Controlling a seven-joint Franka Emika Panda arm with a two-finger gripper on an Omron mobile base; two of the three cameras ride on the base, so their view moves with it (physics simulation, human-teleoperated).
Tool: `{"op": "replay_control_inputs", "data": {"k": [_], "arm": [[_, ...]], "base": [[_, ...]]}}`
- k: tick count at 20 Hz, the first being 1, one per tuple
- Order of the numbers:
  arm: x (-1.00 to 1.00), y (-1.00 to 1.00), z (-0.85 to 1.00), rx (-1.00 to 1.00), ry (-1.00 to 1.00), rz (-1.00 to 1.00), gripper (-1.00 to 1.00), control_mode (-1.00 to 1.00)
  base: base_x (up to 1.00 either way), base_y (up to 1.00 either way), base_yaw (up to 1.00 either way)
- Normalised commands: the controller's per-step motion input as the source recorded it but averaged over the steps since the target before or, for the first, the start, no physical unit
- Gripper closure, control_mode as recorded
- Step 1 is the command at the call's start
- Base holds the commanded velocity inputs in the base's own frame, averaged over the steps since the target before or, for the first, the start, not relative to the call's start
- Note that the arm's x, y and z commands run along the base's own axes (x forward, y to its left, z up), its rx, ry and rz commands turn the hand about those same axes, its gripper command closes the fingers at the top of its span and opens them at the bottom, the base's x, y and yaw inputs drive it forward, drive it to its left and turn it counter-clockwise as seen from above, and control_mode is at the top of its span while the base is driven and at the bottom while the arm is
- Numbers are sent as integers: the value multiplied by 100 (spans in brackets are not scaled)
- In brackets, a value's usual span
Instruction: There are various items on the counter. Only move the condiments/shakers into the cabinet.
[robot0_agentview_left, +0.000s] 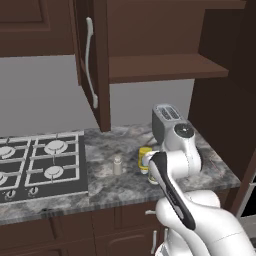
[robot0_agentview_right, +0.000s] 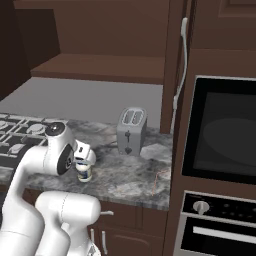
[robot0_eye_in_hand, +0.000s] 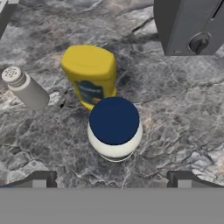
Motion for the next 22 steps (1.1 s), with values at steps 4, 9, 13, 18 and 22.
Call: {"op": "replay_control_inputs", "data": {"k": [4, 9, 13, 18, 22], "arm": [[25, 0, -5, 0, 0, 0, -100, -100], [22, 0, -4, 0, 0, 0, -100, -100], [16, 0, -16, 0, 0, 0, -100, -100], [8, 0, -19, 0, 0, 0, -100, -100], [7, 0, -21, 0, 0, 0, -100, -100]], "base": [[0, 0, 0], [0, 0, 0], [0, 0, 0], [0, 0, 0], [0, 0, 0]]}}
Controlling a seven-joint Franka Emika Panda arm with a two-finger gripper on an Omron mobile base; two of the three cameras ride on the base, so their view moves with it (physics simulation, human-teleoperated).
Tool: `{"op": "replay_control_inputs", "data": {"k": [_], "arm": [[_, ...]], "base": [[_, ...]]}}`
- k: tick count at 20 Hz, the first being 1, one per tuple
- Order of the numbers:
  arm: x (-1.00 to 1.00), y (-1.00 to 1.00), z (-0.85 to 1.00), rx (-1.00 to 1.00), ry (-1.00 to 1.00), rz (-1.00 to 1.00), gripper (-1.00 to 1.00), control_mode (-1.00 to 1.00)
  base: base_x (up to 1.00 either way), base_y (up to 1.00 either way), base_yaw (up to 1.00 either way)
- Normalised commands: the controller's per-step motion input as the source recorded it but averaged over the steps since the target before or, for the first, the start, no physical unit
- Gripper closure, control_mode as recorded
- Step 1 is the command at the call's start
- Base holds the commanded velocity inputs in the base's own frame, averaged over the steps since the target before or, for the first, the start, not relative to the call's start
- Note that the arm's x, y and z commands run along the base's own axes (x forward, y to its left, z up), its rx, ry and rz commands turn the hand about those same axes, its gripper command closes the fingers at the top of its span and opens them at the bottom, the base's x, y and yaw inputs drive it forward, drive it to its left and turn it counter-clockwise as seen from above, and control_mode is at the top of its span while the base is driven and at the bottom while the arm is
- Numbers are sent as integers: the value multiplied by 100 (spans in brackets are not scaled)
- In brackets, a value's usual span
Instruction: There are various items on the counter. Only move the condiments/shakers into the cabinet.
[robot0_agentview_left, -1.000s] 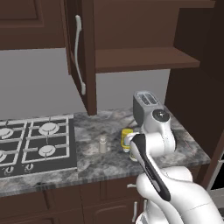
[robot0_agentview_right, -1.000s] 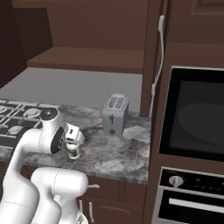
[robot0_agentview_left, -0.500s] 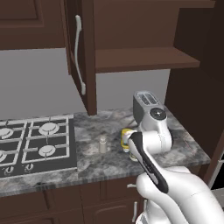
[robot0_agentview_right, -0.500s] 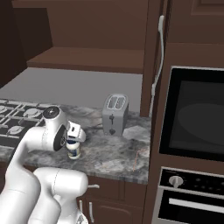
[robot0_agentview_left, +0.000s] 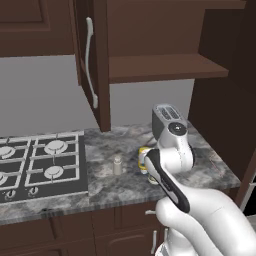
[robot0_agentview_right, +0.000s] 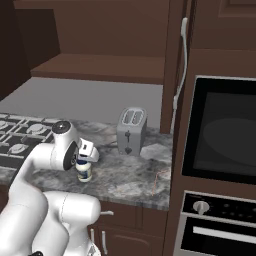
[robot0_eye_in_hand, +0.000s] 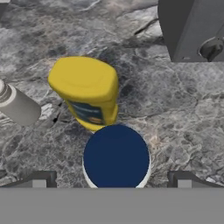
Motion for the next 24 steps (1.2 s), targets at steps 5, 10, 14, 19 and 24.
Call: {"op": "replay_control_inputs", "data": {"k": [5, 10, 14, 19, 24], "arm": [[0, 0, -24, 0, 1, 0, -100, -100], [0, 0, -14, 0, 0, 0, -100, -100], [1, 0, -25, 0, 0, 0, -100, -100], [2, 0, -23, -1, -1, 0, -100, -100], [4, -1, -28, -1, -4, 0, -100, -100]], "base": [[0, 0, 0], [0, 0, 0], [0, 0, 0], [0, 0, 0], [0, 0, 0]]}}
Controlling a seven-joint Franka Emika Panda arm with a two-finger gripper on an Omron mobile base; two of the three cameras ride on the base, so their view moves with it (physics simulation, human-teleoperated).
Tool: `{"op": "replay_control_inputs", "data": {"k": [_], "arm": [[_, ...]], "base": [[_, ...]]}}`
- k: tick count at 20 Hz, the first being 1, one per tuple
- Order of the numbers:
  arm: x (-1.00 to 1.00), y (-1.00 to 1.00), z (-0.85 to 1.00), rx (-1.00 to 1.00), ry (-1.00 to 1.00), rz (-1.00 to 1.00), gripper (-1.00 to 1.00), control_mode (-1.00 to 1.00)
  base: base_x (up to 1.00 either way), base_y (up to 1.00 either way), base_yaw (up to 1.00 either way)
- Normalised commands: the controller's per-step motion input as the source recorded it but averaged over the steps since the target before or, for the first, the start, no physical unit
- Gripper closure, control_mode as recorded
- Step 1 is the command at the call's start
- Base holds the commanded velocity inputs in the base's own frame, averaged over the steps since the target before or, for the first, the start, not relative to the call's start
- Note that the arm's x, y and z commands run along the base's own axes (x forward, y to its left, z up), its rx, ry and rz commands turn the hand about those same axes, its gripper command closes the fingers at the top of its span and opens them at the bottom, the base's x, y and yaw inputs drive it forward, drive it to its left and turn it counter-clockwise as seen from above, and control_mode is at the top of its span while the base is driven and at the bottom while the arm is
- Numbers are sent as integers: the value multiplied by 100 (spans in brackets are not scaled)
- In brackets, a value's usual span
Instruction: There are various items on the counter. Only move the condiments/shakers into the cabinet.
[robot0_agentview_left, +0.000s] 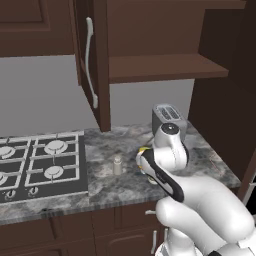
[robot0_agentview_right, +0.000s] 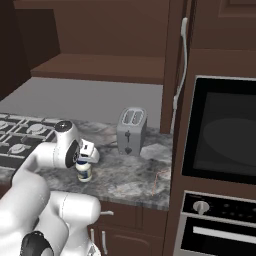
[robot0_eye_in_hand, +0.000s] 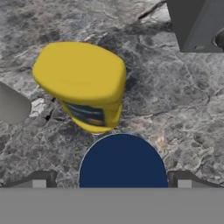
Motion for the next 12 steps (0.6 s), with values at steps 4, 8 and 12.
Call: {"op": "replay_control_inputs", "data": {"k": [4, 8, 12], "arm": [[1, -6, -23, 0, -3, 0, -100, -100], [0, -12, -28, 0, -1, 0, -100, -100], [0, -3, -8, 0, 0, 0, 100, -100]], "base": [[0, 0, 0], [0, 0, 0], [0, 0, 0]]}}
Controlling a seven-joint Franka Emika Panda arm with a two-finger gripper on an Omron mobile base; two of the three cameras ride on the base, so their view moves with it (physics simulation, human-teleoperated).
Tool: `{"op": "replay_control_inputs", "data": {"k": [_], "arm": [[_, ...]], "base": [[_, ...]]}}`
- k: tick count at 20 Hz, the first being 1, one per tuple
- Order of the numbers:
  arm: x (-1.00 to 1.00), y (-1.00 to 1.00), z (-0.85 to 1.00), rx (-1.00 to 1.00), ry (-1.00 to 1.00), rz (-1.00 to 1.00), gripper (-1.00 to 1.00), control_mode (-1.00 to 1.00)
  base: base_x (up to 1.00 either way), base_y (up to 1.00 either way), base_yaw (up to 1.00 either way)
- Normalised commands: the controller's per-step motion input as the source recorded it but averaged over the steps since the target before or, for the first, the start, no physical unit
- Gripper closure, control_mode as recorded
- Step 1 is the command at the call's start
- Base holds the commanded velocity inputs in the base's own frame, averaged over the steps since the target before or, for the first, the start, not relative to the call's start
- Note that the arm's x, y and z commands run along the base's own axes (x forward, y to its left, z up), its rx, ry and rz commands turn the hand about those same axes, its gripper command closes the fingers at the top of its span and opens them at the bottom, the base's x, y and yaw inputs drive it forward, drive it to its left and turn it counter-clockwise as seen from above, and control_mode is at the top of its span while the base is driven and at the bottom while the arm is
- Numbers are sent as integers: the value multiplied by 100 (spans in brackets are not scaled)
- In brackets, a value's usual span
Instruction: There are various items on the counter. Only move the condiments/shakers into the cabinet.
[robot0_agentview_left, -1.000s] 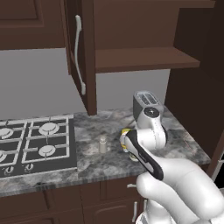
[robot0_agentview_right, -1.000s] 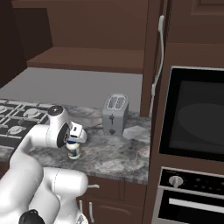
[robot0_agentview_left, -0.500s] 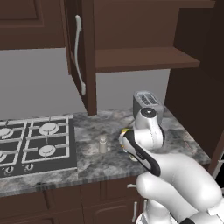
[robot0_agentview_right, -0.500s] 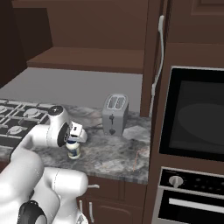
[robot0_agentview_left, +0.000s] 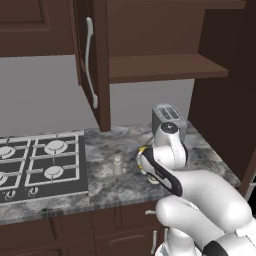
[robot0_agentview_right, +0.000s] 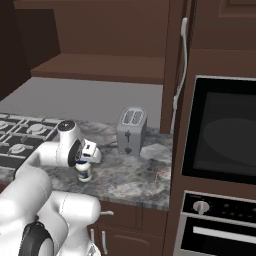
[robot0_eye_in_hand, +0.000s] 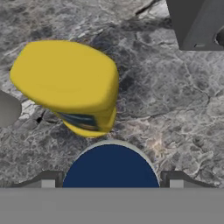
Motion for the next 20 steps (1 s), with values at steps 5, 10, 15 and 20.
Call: {"op": "replay_control_inputs", "data": {"k": [5, 10, 15, 20], "arm": [[-9, 0, 7, 0, -2, 0, 100, -100], [-48, -19, 64, 0, -1, 0, 100, -100], [-94, -44, 93, 0, -8, 0, 100, -100], [-96, -32, 100, 0, -11, 6, 100, -100]], "base": [[0, 0, 0], [0, 0, 0], [0, 0, 0], [0, 0, 0]]}}
